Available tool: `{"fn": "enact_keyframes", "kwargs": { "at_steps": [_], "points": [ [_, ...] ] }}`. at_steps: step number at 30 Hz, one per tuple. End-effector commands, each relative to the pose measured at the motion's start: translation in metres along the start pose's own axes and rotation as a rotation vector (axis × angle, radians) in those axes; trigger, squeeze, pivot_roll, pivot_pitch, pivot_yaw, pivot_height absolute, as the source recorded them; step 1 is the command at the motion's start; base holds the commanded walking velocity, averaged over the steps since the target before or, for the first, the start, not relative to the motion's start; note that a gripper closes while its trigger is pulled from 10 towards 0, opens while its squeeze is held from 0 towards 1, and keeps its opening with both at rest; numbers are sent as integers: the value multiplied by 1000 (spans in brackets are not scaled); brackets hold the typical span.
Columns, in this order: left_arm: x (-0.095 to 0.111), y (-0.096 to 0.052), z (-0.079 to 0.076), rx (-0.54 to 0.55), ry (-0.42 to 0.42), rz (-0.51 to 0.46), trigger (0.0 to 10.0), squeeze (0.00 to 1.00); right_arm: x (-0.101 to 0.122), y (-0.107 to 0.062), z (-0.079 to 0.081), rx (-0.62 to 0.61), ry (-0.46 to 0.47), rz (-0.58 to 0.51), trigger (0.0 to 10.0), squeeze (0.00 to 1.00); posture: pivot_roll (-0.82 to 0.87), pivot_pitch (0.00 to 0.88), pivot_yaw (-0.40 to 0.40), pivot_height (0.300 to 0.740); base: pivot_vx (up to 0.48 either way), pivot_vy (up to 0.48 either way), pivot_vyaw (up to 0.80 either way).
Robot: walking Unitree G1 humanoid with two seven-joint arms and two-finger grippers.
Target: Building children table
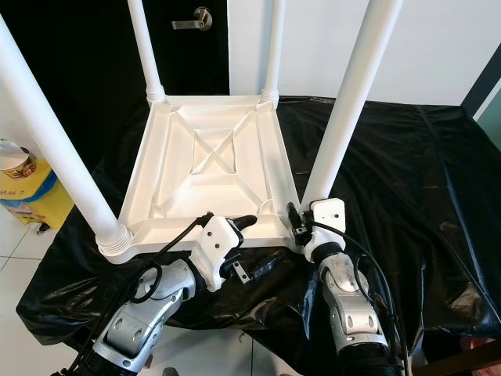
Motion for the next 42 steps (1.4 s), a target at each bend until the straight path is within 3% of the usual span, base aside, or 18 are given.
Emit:
{"fn": "enact_keyframes", "kwargs": {
  "at_steps": [1, 6, 15, 16, 23, 33, 34, 38, 42],
  "points": [
    [-4, 0, -1, 8, 1, 18, 10000, 0, -20, -6, -3, -39, -4, 81, 10000, 0, 7, 19, -52, 740, 0, 0, 0],
    [-2, -1, 0, 21, -2, 7, 10000, 0, -15, -5, 3, -107, 42, 52, 10000, 0, 4, 24, -52, 740, 0, 0, 0],
    [-1, -1, -1, 22, -5, 1, 10000, 0, -12, -6, 10, -111, 65, 42, 10000, 16, 0, 26, -51, 740, 0, 0, 0],
    [-1, -1, -1, 22, -6, 0, 10000, 0, -10, -6, 13, -89, 78, 31, 10000, 1000, 0, 26, -52, 740, 0, 0, 0],
    [-1, 0, 0, 23, -6, -1, 10000, 0, 2, -7, 18, 13, 101, -11, 10000, 1000, 1, 22, -55, 740, 0, 0, 0],
    [0, 2, 2, 31, -4, -5, 10000, 0, 12, -15, 3, 243, 28, -9, 10000, 1000, -1, 18, -60, 740, 0, 0, 0],
    [0, 3, 2, 31, -3, -6, 10000, 0, 13, -15, 0, 297, 3, 8, 10000, 0, -1, 16, -60, 740, 0, 0, 0],
    [0, 3, 3, 32, -2, -7, 10000, 0, 14, -14, -4, 333, -14, 22, 10000, 0, 0, 15, -61, 740, 0, 0, 0],
    [1, 3, 4, 36, 1, -9, 10000, 0, 14, -2, -8, 407, -62, 62, 10000, 0, 2, 12, -63, 740, 0, 0, 0]
  ]
}}
Point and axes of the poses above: a point about 5 cm out from each wrist's last joint towards the gripper, its own y axis pointing out of the wrist towards the gripper, its own x axis along the axis of the wrist's last joint, z = x × y, the point moved 4 cm from there along y, pointing out of the wrist towards the gripper, and after that the axes turned 10 degrees about y, right-handed, at the moved point
